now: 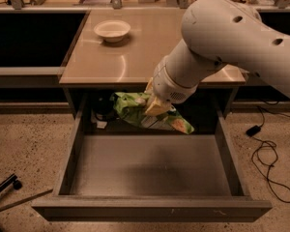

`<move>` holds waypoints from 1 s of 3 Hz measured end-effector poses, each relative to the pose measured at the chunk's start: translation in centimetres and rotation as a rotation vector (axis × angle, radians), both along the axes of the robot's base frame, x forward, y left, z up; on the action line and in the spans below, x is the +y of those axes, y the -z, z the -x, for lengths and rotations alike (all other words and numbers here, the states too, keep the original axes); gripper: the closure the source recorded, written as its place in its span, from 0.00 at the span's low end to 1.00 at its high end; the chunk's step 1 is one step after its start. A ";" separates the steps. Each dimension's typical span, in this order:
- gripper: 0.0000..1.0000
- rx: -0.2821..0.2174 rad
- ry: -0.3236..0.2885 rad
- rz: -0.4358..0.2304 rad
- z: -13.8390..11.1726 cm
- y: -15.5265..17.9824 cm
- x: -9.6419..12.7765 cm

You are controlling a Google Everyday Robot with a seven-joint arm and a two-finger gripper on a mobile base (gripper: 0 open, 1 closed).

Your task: Place green rice chip bag into top drawer

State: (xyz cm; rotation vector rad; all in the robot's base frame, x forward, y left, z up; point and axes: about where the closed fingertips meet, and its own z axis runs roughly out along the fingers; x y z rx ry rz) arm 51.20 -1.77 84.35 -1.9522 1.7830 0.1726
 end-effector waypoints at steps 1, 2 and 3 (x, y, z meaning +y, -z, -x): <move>1.00 0.010 0.024 -0.017 0.7 2.7 -0.5; 1.00 0.058 0.003 -0.120 1.3 9.4 0.4; 1.00 0.123 -0.041 -0.224 0.4 15.8 2.0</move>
Offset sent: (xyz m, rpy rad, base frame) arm -0.0119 0.0164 -0.2001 0.2817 0.1489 0.0770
